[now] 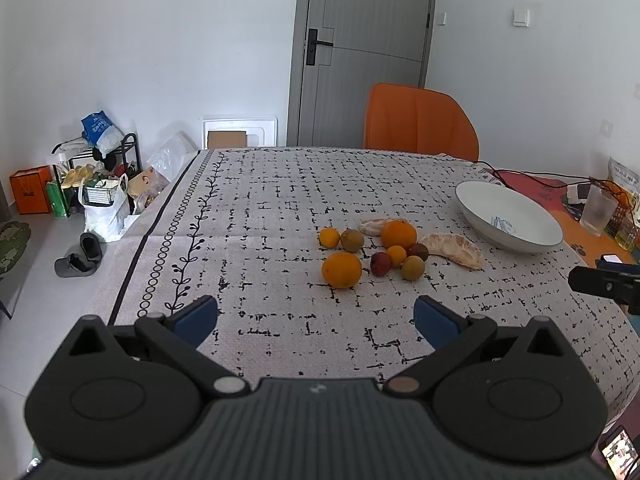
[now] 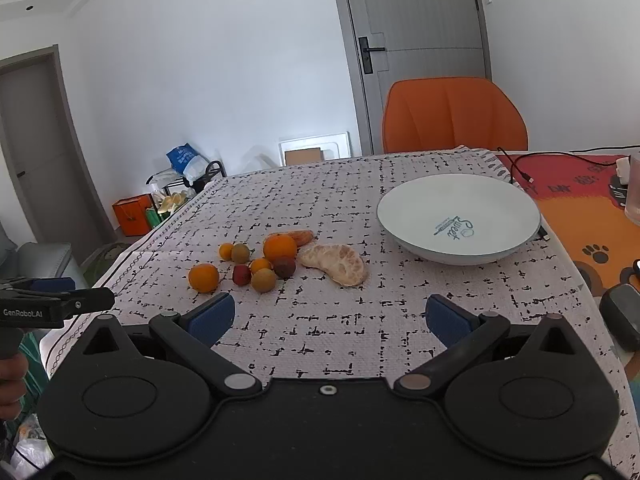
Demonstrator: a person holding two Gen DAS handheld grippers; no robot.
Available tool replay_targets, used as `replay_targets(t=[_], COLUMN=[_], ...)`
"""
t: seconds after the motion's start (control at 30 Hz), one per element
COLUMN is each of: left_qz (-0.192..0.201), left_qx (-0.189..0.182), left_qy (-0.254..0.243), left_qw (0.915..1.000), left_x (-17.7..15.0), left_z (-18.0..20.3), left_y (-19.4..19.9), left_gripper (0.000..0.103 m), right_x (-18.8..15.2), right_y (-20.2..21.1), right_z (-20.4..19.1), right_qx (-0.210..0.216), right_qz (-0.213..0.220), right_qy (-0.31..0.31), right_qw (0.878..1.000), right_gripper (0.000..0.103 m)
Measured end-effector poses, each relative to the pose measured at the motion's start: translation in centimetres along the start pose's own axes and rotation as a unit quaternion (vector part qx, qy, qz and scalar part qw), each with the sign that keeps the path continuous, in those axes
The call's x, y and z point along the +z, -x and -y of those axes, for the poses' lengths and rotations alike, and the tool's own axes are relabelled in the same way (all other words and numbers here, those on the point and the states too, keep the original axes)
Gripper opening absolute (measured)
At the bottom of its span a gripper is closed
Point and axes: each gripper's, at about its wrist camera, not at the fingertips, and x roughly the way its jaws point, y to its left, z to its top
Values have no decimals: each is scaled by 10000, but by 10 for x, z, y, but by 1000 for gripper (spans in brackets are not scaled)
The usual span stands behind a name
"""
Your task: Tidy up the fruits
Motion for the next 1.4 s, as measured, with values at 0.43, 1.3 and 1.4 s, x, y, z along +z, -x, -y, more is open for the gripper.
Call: replay_targets(t=[0.43,1.3,1.4], left_qz=[7,10,14], left_qx=[-2,10,10], left_qy=[-9,-3,-8], left_qw=[10000,10000,10000], left_x=[-1,2,2], left_z=[1,-1,-1], left_y=[1,2,2], left_gripper=[103,103,103], right_x=[0,0,1], right_y=[-1,-2,-2], right_z=[1,0,1], right_qx=[-2,-22,-22], right_qz=[-35,-69,-57], right_qy=[4,51,35], right_qw=[10000,10000,10000], right_gripper=[103,103,103])
